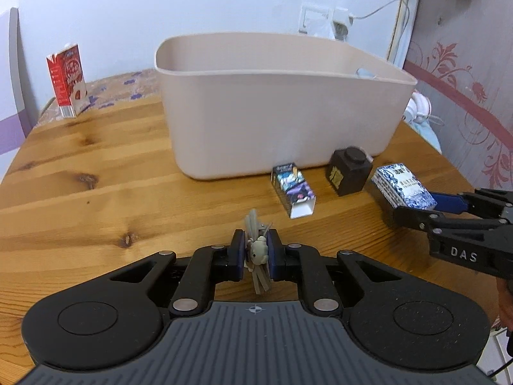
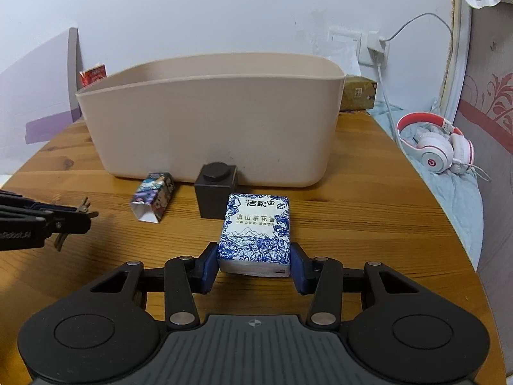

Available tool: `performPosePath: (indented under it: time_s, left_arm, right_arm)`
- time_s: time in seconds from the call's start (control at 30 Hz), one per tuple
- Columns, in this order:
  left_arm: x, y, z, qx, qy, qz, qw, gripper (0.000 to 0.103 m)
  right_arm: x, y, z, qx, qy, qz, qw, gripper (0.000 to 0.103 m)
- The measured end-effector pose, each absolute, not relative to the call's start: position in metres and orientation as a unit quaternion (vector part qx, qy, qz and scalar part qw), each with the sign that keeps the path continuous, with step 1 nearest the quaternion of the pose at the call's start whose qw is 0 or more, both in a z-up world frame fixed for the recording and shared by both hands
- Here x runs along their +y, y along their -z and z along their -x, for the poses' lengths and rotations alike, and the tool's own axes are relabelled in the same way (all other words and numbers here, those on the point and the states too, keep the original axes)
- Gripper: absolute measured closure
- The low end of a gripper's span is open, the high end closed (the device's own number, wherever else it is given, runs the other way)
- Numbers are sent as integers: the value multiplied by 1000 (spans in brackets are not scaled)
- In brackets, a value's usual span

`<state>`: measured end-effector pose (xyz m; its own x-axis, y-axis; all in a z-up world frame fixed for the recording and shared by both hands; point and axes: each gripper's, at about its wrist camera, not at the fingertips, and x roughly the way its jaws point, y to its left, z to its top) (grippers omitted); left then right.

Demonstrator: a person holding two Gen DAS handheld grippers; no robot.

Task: Organize objects
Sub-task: 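Grasp the wooden clip with the left gripper while the right grasps the tea box, then carry the clip and tea box over the bin and release both inside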

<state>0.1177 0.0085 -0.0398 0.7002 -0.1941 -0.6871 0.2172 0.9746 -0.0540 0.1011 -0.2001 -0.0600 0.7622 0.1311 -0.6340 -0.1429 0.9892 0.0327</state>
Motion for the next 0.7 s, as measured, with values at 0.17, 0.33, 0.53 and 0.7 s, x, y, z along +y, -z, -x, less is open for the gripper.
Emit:
performPosePath:
  time_s: [0.17,0.33,0.53,0.7]
  left_arm:
    - [12,21,-112,351,117,-13,929,89]
    - [17,-1,-106,325,116,-11,938,89]
    - [17,-34,-107,284,114,-17,952,89]
    - [11,-53,-120,261,112,-21,959,89]
  right_arm:
    - [-200,39,-86,309,-72,9,948,60]
    - [-202,15,-73,278,-72,7,958,60]
    - [-207,-18,-64,230,-69,7,971,60]
    - [-207,-37,-70,206,-69,4,976,60]
